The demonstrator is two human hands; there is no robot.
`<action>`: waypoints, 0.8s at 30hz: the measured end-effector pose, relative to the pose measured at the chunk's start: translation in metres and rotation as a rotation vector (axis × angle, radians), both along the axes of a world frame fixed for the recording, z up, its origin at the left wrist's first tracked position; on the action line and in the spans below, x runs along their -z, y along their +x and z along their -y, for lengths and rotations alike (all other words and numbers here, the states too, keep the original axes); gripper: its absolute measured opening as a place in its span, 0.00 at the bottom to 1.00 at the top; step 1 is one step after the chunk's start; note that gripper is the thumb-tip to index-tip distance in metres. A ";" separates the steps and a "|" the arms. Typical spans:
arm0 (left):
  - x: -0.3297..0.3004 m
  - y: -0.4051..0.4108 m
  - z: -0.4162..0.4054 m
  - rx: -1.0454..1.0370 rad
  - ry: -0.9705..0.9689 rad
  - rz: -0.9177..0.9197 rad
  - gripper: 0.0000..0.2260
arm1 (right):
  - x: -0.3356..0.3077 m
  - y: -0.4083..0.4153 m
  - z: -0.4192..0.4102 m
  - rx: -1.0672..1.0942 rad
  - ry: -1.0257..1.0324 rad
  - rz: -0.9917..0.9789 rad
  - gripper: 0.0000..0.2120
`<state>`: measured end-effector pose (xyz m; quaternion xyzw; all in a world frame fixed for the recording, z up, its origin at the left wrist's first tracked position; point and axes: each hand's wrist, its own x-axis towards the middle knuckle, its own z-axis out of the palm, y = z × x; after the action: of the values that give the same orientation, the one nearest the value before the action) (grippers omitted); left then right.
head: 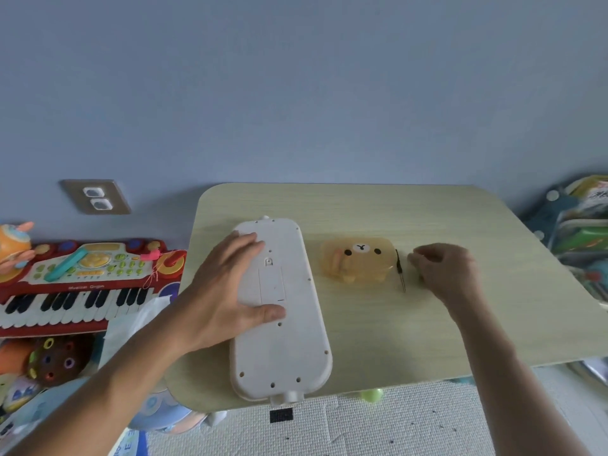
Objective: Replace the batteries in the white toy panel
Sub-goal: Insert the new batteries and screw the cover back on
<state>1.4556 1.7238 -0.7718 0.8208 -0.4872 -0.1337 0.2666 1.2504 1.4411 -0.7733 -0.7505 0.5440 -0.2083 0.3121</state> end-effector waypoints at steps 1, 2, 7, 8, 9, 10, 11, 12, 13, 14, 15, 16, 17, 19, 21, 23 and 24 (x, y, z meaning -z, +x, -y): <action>0.001 0.000 0.000 0.006 -0.005 0.010 0.54 | 0.004 0.001 -0.001 -0.006 0.002 -0.056 0.11; 0.003 0.001 0.000 0.009 -0.009 0.020 0.56 | 0.005 0.004 -0.004 -0.018 -0.011 -0.083 0.13; 0.002 0.002 0.002 0.013 0.002 0.032 0.56 | 0.007 0.013 -0.011 -0.092 -0.212 -0.187 0.08; 0.001 0.002 0.001 0.012 0.004 0.024 0.56 | 0.009 0.013 -0.011 -0.105 -0.237 -0.210 0.06; 0.000 0.001 0.001 0.011 0.006 0.013 0.56 | 0.009 0.013 -0.012 -0.121 -0.259 -0.232 0.05; -0.001 0.000 0.000 0.010 0.008 0.002 0.55 | 0.009 0.012 -0.012 -0.130 -0.272 -0.251 0.06; -0.001 -0.001 0.000 0.008 0.006 -0.005 0.55 | 0.007 0.011 -0.011 -0.126 -0.277 -0.265 0.06; -0.002 -0.001 0.000 0.007 0.006 -0.009 0.54 | 0.002 0.011 -0.010 -0.110 -0.286 -0.262 0.06; -0.003 -0.002 -0.001 0.008 0.009 -0.011 0.53 | -0.004 0.010 -0.008 -0.085 -0.304 -0.235 0.06; -0.003 -0.002 0.000 0.009 0.014 -0.013 0.53 | -0.013 0.010 -0.009 -0.064 -0.305 -0.165 0.06; -0.003 -0.002 0.000 0.008 0.019 -0.015 0.53 | -0.025 0.013 -0.013 -0.067 -0.278 -0.035 0.06; -0.004 -0.002 0.000 0.007 0.026 -0.016 0.53 | -0.038 0.019 -0.020 -0.094 -0.214 0.147 0.05; -0.004 -0.002 0.001 0.007 0.031 -0.017 0.53 | -0.051 0.026 -0.031 -0.146 -0.124 0.346 0.04; -0.003 -0.003 0.000 0.004 0.037 -0.022 0.53 | -0.071 0.048 -0.060 -0.310 0.031 0.604 0.03; -0.004 -0.003 0.000 0.011 0.047 -0.019 0.52 | -0.074 0.075 -0.092 -0.465 0.087 0.616 0.03; -0.005 -0.003 0.000 0.013 0.041 -0.013 0.52 | -0.063 0.098 -0.116 -0.554 0.093 0.549 0.02; -0.005 -0.003 0.001 0.009 0.031 -0.012 0.51 | -0.054 0.107 -0.124 -0.581 0.098 0.525 0.02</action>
<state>1.4526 1.7231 -0.7671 0.8217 -0.4873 -0.1472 0.2560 1.3571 1.5648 -0.7190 -0.7785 0.2201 -0.2699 0.5221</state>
